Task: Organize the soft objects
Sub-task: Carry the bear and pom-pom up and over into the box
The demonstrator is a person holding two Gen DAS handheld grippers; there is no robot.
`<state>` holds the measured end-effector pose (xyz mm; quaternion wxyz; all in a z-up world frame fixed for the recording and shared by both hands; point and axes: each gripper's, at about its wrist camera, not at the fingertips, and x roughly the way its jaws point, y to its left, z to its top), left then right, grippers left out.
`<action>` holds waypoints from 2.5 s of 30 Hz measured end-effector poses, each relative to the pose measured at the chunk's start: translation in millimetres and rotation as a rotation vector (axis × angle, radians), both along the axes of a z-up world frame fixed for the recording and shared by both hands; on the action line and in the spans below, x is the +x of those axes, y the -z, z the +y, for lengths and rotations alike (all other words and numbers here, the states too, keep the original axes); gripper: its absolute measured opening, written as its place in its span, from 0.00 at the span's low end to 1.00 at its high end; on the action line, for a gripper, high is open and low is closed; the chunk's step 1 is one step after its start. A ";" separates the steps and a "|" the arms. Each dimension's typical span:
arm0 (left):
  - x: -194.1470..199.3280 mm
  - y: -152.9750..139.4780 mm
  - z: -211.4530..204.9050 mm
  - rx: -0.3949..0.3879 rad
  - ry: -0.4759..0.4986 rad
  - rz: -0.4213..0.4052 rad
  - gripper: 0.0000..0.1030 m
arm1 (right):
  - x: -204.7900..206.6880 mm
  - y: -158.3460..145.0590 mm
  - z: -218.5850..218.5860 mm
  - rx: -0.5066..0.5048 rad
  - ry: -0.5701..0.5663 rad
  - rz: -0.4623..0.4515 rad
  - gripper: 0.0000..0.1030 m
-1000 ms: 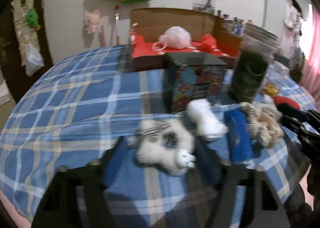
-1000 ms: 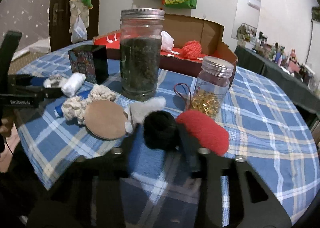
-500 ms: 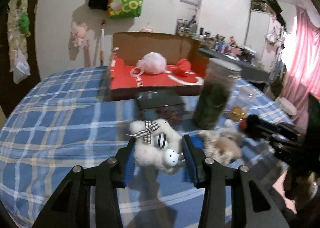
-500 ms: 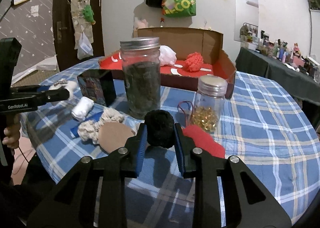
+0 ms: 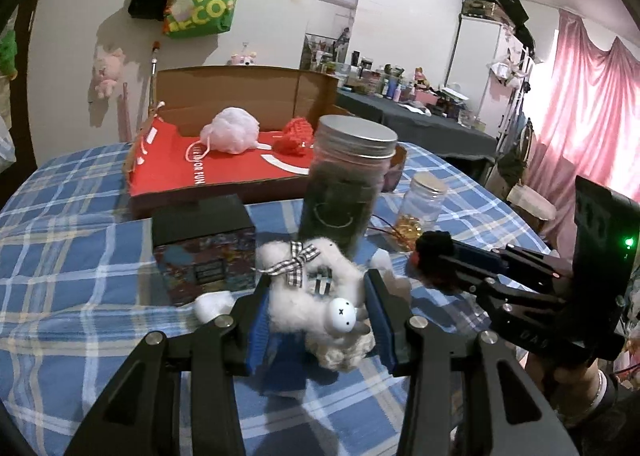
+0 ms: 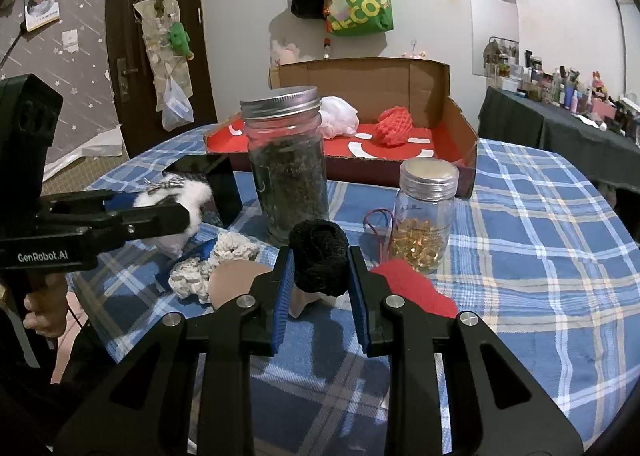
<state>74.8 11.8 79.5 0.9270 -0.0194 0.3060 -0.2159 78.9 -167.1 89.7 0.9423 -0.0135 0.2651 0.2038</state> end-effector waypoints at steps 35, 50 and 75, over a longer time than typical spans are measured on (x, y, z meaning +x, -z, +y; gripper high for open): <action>7.2 5.1 38.9 0.012 -0.098 0.058 0.45 | 10.8 -0.4 -31.0 0.003 0.068 0.047 0.25; 14.0 12.2 99.2 0.012 -0.222 0.118 0.45 | 22.7 -5.4 -71.2 0.056 0.121 0.105 0.25; 103.9 5.8 120.2 0.091 -0.043 0.139 0.45 | 134.8 -12.8 -106.1 0.133 -0.037 0.287 0.25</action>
